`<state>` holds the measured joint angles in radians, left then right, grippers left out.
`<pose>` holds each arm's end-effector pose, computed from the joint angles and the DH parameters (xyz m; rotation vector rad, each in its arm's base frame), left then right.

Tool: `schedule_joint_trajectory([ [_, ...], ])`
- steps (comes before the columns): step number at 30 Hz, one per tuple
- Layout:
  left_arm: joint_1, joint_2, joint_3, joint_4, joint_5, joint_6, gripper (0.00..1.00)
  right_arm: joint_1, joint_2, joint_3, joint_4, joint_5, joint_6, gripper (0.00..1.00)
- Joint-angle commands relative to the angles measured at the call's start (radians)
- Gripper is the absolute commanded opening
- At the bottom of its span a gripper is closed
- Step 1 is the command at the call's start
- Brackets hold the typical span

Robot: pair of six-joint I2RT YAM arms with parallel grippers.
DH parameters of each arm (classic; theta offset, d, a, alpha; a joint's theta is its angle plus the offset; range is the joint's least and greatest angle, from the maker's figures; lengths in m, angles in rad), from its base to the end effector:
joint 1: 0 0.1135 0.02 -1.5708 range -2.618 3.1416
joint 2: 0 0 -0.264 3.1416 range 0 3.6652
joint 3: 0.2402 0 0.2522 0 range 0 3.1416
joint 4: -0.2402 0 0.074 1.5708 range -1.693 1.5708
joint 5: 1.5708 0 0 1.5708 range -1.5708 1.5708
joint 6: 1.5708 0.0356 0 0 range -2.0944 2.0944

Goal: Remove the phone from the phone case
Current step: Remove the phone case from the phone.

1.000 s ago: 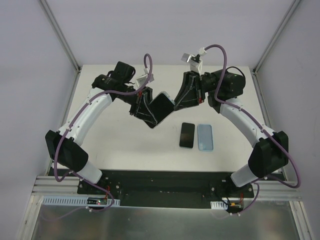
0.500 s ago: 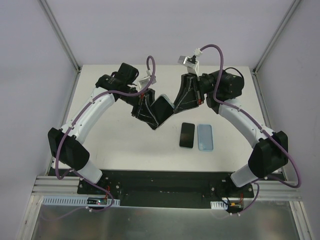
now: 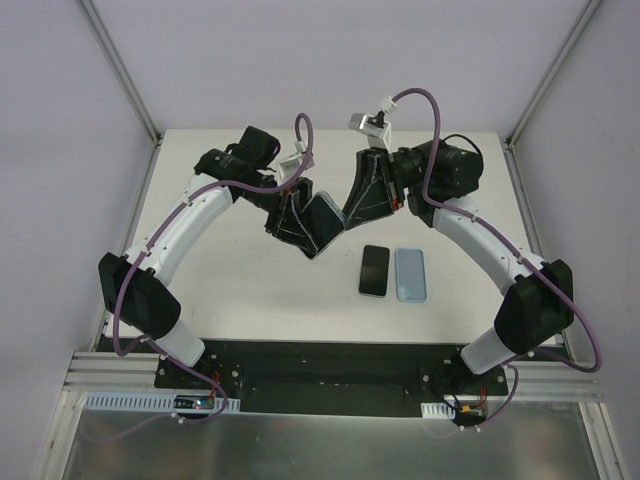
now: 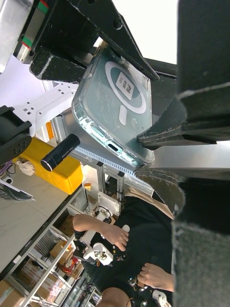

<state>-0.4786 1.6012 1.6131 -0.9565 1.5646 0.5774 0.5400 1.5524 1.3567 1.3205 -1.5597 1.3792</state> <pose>0.2639 -0.1770 0.3801 1.4353 1.2884 -1.7931 0.2383 0.1844 0.4558 -1.5147 1.1396 1.7704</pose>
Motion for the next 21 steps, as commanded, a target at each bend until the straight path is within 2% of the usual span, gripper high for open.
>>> schedule_joint_trajectory([
  [1, -0.041, 0.074, 0.047, 0.16, 0.129, -0.07, 0.0, 0.189, 0.011, 0.025, 0.203, 0.043, 0.0, 0.0],
  [11, -0.051, 0.045, 0.039, 0.16, 0.109, -0.077, 0.0, 0.18, 0.002, 0.006, 0.201, 0.03, -0.005, 0.0],
  [15, -0.043, 0.028, 0.025, 0.162, 0.094, -0.077, 0.0, 0.123, -0.009, -0.004, 0.178, 0.044, 0.0, 0.0],
  [21, -0.009, 0.002, 0.019, 0.162, 0.069, -0.09, 0.0, -0.004, 0.003, -0.007, 0.203, 0.039, 0.101, 0.24],
])
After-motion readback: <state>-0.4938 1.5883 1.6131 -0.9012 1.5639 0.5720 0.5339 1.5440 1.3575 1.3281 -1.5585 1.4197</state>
